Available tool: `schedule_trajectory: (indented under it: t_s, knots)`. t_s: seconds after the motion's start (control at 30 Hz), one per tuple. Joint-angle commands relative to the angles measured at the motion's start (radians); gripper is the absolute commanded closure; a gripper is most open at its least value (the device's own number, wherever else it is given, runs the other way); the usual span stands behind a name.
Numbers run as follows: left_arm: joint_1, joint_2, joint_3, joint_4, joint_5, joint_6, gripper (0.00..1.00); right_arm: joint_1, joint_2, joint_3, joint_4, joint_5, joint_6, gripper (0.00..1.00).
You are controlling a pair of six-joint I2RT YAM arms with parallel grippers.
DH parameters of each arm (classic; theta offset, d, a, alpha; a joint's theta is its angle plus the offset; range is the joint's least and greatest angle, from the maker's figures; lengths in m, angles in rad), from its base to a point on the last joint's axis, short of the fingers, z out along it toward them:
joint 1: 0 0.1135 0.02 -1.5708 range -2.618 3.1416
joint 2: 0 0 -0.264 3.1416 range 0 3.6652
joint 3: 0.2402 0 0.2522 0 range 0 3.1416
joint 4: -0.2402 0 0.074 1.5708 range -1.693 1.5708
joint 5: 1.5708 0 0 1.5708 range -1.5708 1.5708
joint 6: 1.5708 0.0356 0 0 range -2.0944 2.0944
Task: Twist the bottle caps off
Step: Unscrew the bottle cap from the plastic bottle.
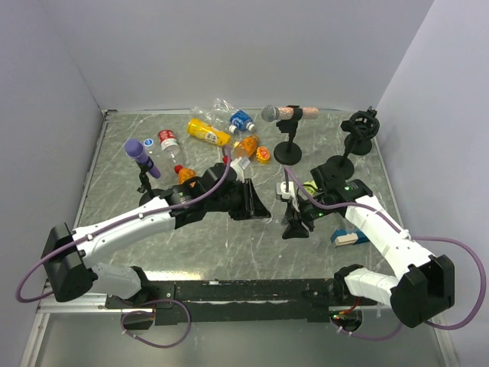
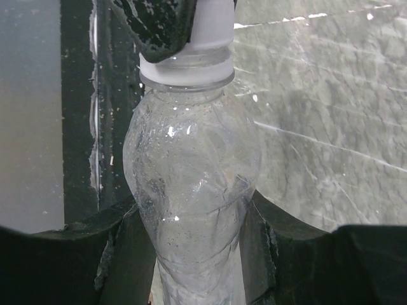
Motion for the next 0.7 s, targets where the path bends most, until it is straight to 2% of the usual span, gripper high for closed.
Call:
schedule_trajectory:
  t_s: [0.0,0.13,0.23,0.33,0.4,0.47,0.53,0.67]
  knots:
    - [-0.010,0.007,0.082,0.020,-0.022,-0.118,0.99,0.008,-0.032,0.006,0.074,-0.050,-0.007,0.84]
    - [-0.006,-0.057,0.003,0.113,-0.053,-0.121,0.99,0.004,-0.029,0.007,0.072,-0.056,-0.007,0.84]
    - [0.007,-0.085,-0.049,0.158,-0.032,-0.120,0.88,0.002,-0.020,0.018,0.066,-0.062,-0.011,0.84]
    - [0.016,-0.094,-0.057,0.176,0.003,-0.088,0.61,0.001,-0.016,0.020,0.065,-0.067,-0.013,0.84]
    - [0.022,-0.099,-0.056,0.198,0.043,-0.024,0.34,0.001,-0.016,0.016,0.065,-0.068,-0.013,0.84]
    - [0.025,-0.113,-0.048,0.198,0.060,0.045,0.17,0.001,-0.020,0.015,0.063,-0.071,-0.015,0.84]
    - [0.025,-0.136,-0.053,0.195,0.062,0.116,0.07,-0.001,-0.022,0.015,0.063,-0.073,-0.015,0.84]
    - [0.028,-0.200,-0.091,0.178,0.094,0.315,0.02,-0.002,-0.029,0.012,0.062,-0.076,-0.015,0.84]
